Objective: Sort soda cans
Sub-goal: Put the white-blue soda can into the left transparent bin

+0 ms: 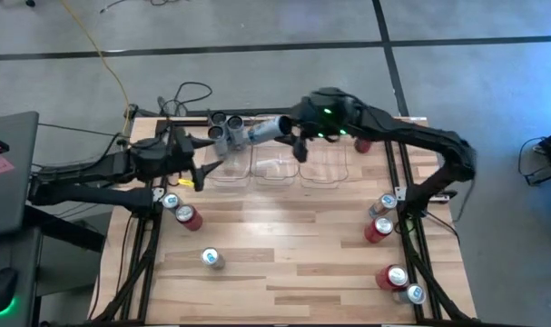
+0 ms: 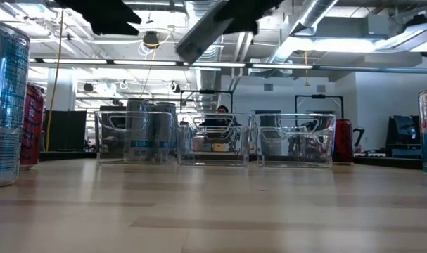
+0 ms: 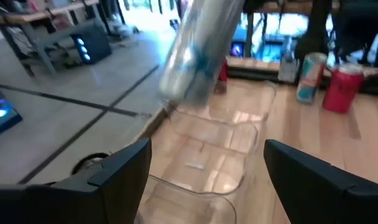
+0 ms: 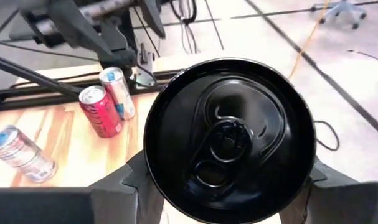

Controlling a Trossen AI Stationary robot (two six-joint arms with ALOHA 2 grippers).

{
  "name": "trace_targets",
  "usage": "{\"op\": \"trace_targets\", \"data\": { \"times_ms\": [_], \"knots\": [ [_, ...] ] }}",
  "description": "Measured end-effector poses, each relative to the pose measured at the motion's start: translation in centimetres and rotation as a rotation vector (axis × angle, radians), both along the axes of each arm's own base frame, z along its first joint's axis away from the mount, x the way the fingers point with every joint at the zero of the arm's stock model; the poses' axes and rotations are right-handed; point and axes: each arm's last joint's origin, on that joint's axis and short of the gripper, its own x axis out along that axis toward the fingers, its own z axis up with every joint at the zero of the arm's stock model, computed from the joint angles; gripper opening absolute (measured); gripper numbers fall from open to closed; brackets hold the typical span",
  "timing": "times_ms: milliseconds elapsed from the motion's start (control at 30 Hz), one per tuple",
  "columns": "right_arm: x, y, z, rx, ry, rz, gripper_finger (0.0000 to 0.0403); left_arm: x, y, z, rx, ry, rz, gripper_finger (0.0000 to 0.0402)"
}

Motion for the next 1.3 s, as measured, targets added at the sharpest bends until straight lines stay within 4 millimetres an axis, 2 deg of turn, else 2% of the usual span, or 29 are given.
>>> {"op": "trace_targets", "data": {
  "times_ms": [233,500,733,867,1133,1300],
  "knots": [
    [5.3,-3.4,-1.8,0.031,0.127,0.033,0.0229,-1.3,-0.2,-0.1,-0.004,-0.025,0.009,0.0306],
    [9.8,-5.4,-4.4,0.053,0.283,0.056,0.0229,-1.4,-0.1,-0.3,0.001,-0.004,0.043,0.0306],
    [11.7,-6.8,-6.5,0.079,0.355,0.053,0.0229,-1.4,-0.1,-0.3,0.0,-0.002,0.047,0.0306],
    [12.6,-7.1,-8.4,0.088,0.39,0.056,0.0229,-1.4,-0.1,-0.3,0.0,0.0,0.048,0.0306],
    [13.6,-7.9,-11.5,0.1,0.449,0.047,0.0229,-1.4,-0.1,-0.4,0.001,0.005,0.047,0.0306],
    [13.7,-8.0,-11.9,0.08,0.461,0.036,0.0229,-1.4,-0.1,-0.4,0.002,0.004,0.047,0.0306]
  ]
}}
